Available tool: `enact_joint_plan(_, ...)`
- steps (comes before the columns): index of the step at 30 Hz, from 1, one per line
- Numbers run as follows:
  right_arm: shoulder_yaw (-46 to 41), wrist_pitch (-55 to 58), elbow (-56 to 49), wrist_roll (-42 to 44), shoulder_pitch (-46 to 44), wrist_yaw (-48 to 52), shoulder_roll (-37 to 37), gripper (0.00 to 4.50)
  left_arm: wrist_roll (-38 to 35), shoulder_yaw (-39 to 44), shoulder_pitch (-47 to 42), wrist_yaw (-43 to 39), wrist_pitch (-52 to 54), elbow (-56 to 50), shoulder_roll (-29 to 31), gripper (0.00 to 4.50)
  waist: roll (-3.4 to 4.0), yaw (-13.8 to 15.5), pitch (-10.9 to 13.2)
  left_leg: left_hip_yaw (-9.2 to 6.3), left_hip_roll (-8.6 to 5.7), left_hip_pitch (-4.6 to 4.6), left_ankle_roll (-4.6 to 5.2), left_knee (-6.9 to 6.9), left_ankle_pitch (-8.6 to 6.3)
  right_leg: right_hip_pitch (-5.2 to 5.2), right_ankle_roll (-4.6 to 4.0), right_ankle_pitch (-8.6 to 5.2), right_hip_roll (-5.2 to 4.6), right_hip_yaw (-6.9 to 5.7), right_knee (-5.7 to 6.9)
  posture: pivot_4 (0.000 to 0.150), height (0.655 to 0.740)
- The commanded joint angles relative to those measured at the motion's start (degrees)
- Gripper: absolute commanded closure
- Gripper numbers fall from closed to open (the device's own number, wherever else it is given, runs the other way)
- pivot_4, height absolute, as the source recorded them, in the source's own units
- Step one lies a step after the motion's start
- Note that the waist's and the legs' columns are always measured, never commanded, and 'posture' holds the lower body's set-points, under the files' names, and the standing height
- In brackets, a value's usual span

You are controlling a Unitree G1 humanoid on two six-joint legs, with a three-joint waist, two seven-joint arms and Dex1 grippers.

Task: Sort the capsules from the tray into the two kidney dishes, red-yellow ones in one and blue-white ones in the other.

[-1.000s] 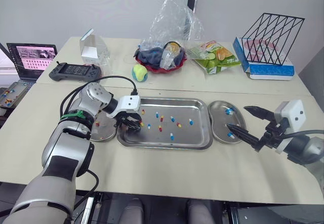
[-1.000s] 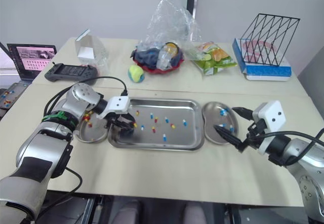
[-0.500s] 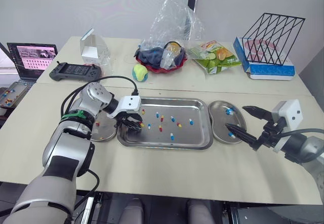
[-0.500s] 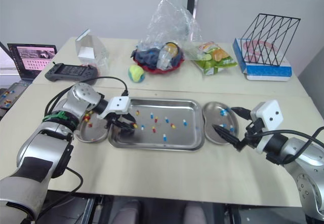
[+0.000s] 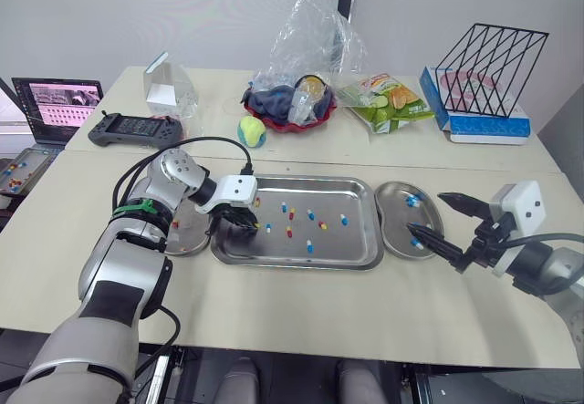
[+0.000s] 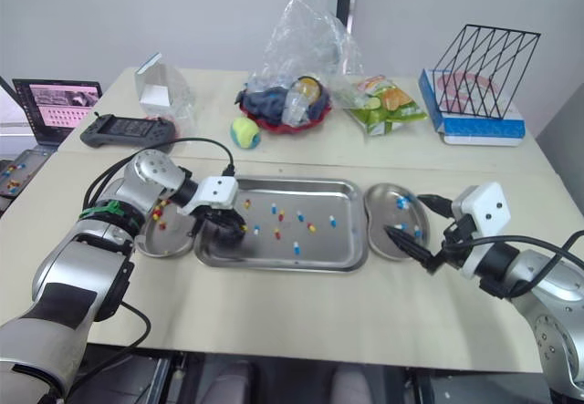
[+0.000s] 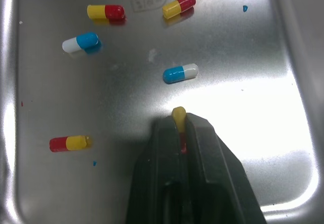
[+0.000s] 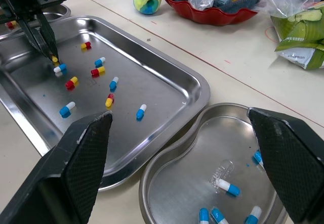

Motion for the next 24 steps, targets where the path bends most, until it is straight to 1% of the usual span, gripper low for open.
enact_joint_plan(1, -2.01, -1.53, -1.03, 0.14, -0.31, -0.22, 0.02, 0.00, 0.51, -0.30, -0.77, -0.98, 0.08, -0.36, 0.45, 4.46, 0.00, 0.01, 0.00, 0.00, 0.00, 0.00, 0.00, 0.00, 0.00, 0.00, 0.00, 0.00, 0.00, 0.00, 0.00, 0.150, 0.7380)
enact_joint_plan(7, -1.20, -1.59, -0.60, 0.01, -1.12, -0.12, 0.03, 0.00, -1.84, 1.99, -2.12, -1.88, 2.85, -1.31, 0.84, 4.46, 0.00, -0.01, 0.00, 0.00, 0.00, 0.00, 0.00, 0.00, 0.00, 0.00, 0.00, 0.00, 0.00, 0.00, 0.01, 0.150, 0.7380)
enact_joint_plan(14, -0.42, -1.38, 0.03, 0.21, -2.32, 0.61, -0.11, 0.00, -5.47, 6.38, -4.22, -3.49, 9.23, -3.15, 3.72, 4.46, 0.00, -0.42, 0.00, -0.01, 0.00, -0.02, 0.00, 0.00, 0.00, -0.02, 0.00, 0.00, 0.00, -0.01, 0.01, 0.150, 0.7380)
enact_joint_plan(16, -0.05, -1.25, 0.49, 0.64, -3.19, 1.20, -0.38, 0.00, -7.59, 8.62, -5.19, -4.97, 13.35, -3.92, 6.82, 4.46, 0.00, -0.71, 0.00, -0.01, 0.00, -0.01, 0.00, 0.00, 0.00, -0.02, 0.00, 0.00, 0.00, -0.01, 0.02, 0.150, 0.7380)
enact_joint_plan(18, 0.73, -1.23, 1.40, 0.96, -4.50, 2.49, -0.87, 0.00, -9.78, 10.90, -5.84, -5.54, 18.70, -5.87, 11.97, 4.46, 0.00, -1.45, 0.01, -0.03, 0.00, -0.02, 0.00, -0.01, 0.00, -0.03, 0.00, 0.00, 0.00, -0.01, 0.04, 0.150, 0.7380)
enact_joint_plan(19, 1.33, -1.38, 2.16, 0.85, -5.45, 3.27, -1.09, 0.00, -9.92, 11.84, -5.27, -5.41, 19.85, -7.30, 14.95, 4.46, -0.01, -1.71, 0.01, -0.03, 0.01, -0.02, 0.01, -0.03, 0.00, -0.05, 0.01, 0.00, 0.00, -0.01, 0.05, 0.150, 0.7380)
enact_joint_plan(21, 2.07, -1.56, 3.43, 0.62, -6.89, 4.33, -1.25, 0.00, -9.91, 12.43, -3.39, -5.37, 21.52, -10.20, 19.07, 4.46, 0.00, -2.61, 0.01, -0.03, 0.02, -0.02, 0.02, -0.05, -0.01, -0.08, 0.02, -0.01, 0.00, 0.00, 0.08, 0.150, 0.7380)
enact_joint_plan(24, 3.79, -1.93, 5.49, -0.13, -9.47, 5.22, -1.06, 0.00, -10.24, 12.73, 1.39, -5.50, 24.69, -15.08, 23.26, 4.46, 0.10, -2.79, -0.02, -0.03, 0.02, 0.04, 0.06, -0.12, -0.03, -0.02, 0.04, -0.03, 0.00, 0.01, 0.11, 0.150, 0.7380)
